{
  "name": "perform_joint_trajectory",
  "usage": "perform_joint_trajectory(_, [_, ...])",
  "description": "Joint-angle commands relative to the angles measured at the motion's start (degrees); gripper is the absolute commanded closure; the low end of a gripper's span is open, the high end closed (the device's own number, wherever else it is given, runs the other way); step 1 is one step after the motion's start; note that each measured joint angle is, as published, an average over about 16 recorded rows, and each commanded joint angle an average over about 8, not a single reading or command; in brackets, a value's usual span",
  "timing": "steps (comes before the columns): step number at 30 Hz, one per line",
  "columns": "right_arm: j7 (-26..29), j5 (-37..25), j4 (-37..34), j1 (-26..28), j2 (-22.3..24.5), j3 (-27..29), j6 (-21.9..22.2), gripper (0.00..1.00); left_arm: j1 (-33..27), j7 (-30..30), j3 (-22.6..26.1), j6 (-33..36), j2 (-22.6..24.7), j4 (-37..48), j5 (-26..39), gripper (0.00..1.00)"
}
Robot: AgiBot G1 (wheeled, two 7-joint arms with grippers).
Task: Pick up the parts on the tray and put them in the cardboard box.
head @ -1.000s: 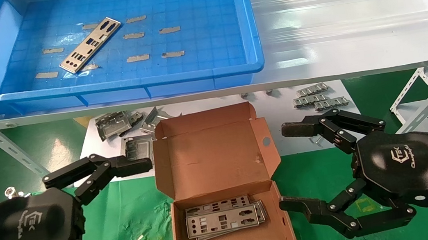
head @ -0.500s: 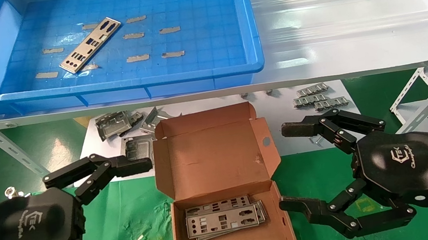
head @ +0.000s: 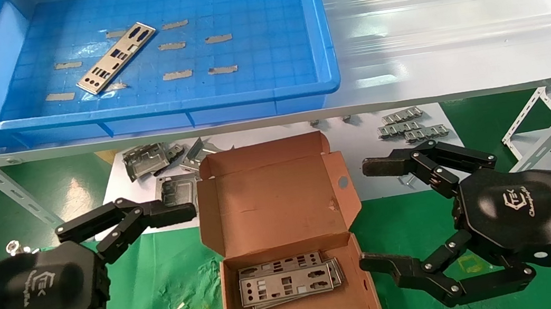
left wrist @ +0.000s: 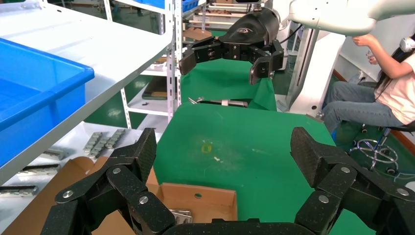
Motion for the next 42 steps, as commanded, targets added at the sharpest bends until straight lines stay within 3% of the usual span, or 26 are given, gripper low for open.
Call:
perform_joint_trajectory(1, [0.0, 0.0, 0.0, 0.0, 0.0, 0.0, 0.0, 0.00, 0.0, 0.0, 0.0, 0.0, 0.0, 0.0, 0.0, 0.00])
perform_joint_trajectory(42, [0.0, 0.0, 0.0, 0.0, 0.0, 0.0, 0.0, 0.00, 0.0, 0.0, 0.0, 0.0, 0.0, 0.0, 0.0, 0.00])
